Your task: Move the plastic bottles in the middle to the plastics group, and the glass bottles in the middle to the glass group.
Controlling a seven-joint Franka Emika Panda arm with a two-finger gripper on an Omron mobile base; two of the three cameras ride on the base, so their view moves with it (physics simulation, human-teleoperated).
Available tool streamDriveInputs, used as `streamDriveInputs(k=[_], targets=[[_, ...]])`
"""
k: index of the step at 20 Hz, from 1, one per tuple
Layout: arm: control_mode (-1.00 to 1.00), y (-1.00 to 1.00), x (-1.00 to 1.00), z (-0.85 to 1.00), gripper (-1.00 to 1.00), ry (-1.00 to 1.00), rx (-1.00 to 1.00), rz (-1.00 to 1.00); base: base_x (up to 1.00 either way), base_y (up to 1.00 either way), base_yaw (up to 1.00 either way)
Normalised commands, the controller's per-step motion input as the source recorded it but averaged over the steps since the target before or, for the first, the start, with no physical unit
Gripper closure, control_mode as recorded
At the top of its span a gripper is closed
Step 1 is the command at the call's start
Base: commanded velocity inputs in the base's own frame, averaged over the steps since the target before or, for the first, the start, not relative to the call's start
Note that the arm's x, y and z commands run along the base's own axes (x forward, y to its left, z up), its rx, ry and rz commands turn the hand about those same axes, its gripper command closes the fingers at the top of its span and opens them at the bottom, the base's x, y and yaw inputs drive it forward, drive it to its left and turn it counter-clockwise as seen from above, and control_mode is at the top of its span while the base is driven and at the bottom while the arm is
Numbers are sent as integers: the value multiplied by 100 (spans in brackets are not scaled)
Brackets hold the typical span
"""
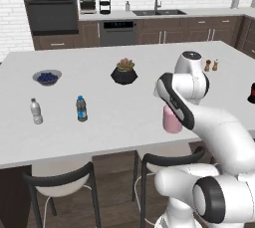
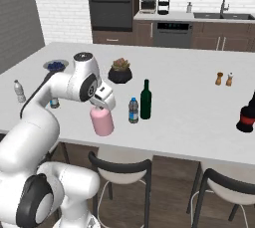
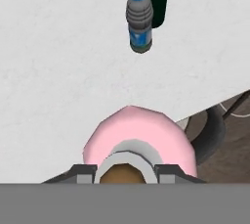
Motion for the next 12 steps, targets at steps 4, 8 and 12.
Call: streamDriveInputs(k=[4, 8, 12], targets=[[-100, -40, -15, 0, 100, 0, -15, -4, 0, 0, 0], [-100, -65, -7, 0, 100, 9, -7, -6, 0, 0, 0], [-100, -87, -3, 0, 100, 10, -1, -7, 0, 0, 0]])
